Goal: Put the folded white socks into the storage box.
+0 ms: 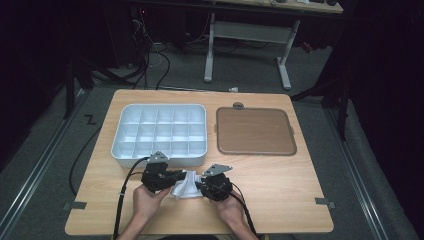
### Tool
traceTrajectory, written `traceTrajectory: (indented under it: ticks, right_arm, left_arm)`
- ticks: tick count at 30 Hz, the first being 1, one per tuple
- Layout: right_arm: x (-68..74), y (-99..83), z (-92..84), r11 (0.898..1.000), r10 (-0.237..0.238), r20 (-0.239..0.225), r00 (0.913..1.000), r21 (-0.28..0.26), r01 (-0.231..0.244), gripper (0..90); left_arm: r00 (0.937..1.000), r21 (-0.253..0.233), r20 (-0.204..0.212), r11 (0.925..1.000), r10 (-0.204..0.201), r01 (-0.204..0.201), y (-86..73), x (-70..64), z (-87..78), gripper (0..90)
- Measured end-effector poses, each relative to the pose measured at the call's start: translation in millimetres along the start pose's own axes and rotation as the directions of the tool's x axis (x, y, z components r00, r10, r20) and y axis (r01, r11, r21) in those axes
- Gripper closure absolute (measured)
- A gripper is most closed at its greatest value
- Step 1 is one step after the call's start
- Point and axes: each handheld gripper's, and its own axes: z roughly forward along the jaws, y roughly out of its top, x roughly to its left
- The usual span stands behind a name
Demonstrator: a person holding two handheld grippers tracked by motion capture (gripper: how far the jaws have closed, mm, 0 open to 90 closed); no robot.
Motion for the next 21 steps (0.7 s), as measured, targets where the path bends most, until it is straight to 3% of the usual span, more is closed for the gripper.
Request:
traceTrajectory:
  ticks: [11,12,21]
  right_arm:
    - [-1.4,-0.7,1.2,1.000,-0.002,-0.012,0.9999,-0.009,0.002,76.6]
    - [-1.6,-0.6,1.4,1.000,-0.003,-0.013,0.9999,-0.009,0.003,76.6]
    - [-0.8,-0.4,2.1,1.000,-0.010,-0.012,0.9999,-0.011,0.010,77.1]
  left_arm:
    - [0.9995,0.018,0.013,0.9994,0.028,-0.028,-0.5,-7.3,10.9,85.0]
    - [0.9997,0.015,0.016,0.9997,0.016,-0.017,-0.6,-7.8,12.8,85.0]
    - [0.9992,0.024,0.000,0.9989,0.040,-0.040,-5.3,-2.0,28.4,84.9]
